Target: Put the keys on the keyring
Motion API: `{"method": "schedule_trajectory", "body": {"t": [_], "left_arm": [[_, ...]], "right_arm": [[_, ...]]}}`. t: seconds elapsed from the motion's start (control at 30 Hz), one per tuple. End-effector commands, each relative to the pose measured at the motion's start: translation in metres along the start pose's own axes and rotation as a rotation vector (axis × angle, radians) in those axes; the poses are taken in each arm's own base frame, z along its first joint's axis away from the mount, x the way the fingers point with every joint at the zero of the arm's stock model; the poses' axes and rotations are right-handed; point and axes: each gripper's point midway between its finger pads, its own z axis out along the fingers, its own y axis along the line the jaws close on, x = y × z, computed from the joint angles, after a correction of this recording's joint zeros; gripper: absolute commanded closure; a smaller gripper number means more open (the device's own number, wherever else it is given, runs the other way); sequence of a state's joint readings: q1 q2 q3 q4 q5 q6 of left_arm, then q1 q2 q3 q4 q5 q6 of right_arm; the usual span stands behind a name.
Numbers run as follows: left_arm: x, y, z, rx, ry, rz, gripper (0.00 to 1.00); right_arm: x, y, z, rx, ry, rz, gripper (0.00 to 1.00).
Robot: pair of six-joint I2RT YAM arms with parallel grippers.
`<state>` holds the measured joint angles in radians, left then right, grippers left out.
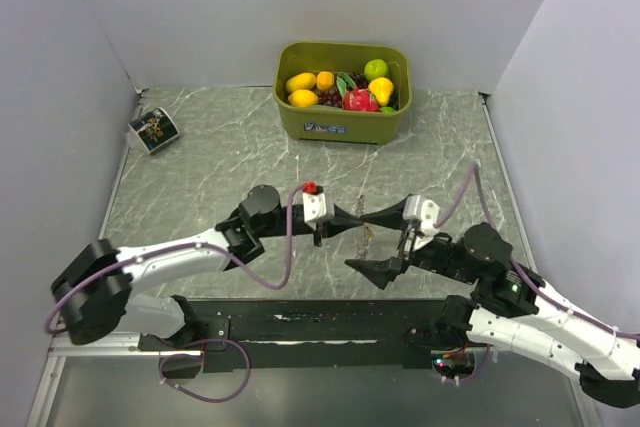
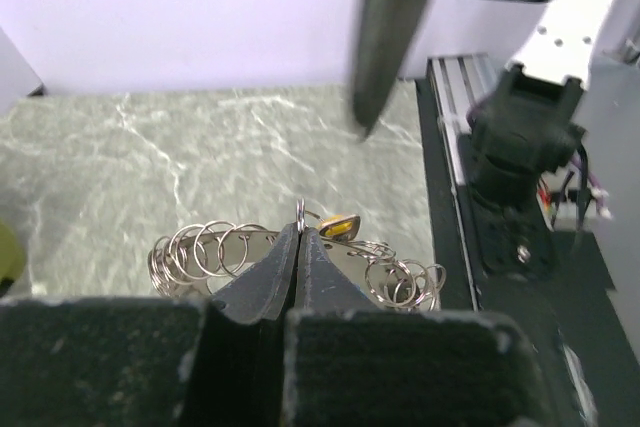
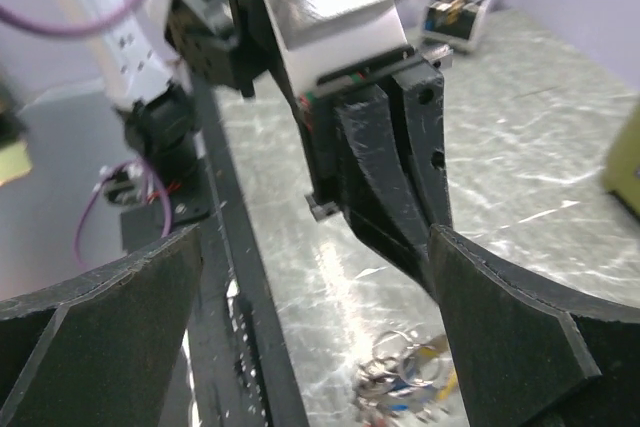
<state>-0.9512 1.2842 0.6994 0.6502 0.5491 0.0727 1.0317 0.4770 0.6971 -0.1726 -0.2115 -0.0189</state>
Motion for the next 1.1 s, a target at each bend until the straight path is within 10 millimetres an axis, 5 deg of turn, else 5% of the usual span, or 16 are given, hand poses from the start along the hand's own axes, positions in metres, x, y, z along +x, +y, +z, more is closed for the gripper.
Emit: {"method": "schedule_trajectory", "body": {"t": [0.0, 0.07, 0.13, 0.17, 0.2, 0.23, 0.43, 0.7, 1.07], "left_arm": [[-0.05, 0.007, 0.019, 0.059, -0.208, 0.075, 0.99], [-0.041, 0.005, 0.021, 0.069, -0.228, 0.044, 0.99], [-0.006, 0.004, 0.02, 0.052, -0.196, -0.026, 0.99], [-0.013, 0.003, 0.016, 0.051, -0.26, -0.002, 0.99], [0.009, 0.002, 0.016, 0.046, -0.242, -0.04, 0.99], [0.03, -0.001, 0.008, 0.029, -0.221, -0.106, 0.99], [0.071, -0.015, -0.023, -0.019, -0.286, -0.216, 0.99], [0.083, -0.021, -0.04, -0.058, -0.239, -0.229, 0.99], [0.096, -0.011, -0.031, -0.09, -0.15, -0.255, 0.99]], "right_arm": [[-0.013, -0.018, -0.013, 0.12, -0.073, 0.009, 0.0], [-0.017, -0.023, -0.019, 0.15, -0.102, 0.006, 0.0], [-0.017, -0.024, -0.022, 0.16, -0.113, 0.006, 0.0], [-0.016, -0.025, -0.022, 0.168, -0.114, 0.006, 0.0], [-0.014, -0.025, -0.022, 0.17, -0.11, 0.007, 0.0], [-0.012, -0.025, -0.021, 0.17, -0.104, 0.032, 0.0], [-0.004, -0.023, -0.014, 0.153, -0.072, 0.045, 0.0], [-0.002, -0.022, -0.012, 0.145, -0.074, 0.048, 0.0], [0.005, -0.021, -0.005, 0.137, -0.038, 0.049, 0.0]]}}
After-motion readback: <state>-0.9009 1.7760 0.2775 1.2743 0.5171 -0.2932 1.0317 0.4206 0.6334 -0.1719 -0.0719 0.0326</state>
